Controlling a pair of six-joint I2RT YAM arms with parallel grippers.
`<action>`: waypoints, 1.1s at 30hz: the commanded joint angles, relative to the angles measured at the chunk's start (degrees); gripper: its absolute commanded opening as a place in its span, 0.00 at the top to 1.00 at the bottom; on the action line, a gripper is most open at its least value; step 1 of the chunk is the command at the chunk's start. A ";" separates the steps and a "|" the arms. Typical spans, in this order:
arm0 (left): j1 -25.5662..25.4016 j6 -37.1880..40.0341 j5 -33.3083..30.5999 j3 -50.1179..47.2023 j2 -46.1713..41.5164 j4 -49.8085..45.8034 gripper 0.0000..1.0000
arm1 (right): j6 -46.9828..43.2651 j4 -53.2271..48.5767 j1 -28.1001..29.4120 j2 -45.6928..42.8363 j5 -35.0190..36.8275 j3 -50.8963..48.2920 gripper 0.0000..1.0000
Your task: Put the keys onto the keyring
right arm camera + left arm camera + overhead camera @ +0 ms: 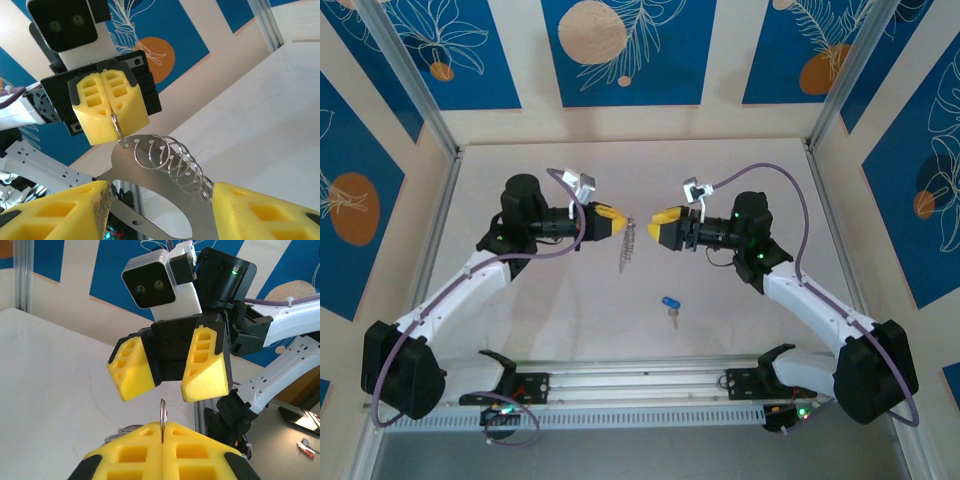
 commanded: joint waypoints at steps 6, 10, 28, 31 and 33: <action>-1.12 2.05 3.00 2.79 -0.55 -3.14 1.00 | -2.16 0.89 2.03 -0.70 -1.96 2.74 0.49; -1.51 2.18 2.73 2.92 -0.49 -3.33 1.00 | -2.42 0.67 2.91 -0.70 -1.71 3.43 0.50; -2.31 -0.52 0.90 1.52 -0.93 0.18 1.00 | -0.97 2.65 4.32 -0.61 2.61 3.42 0.56; -2.40 -0.52 0.85 1.62 -0.80 -0.07 1.00 | -0.89 2.98 4.74 -0.05 2.56 3.99 0.56; -2.49 -0.45 0.88 1.68 -0.81 -0.30 1.00 | -0.97 3.09 5.10 0.42 2.43 4.33 0.56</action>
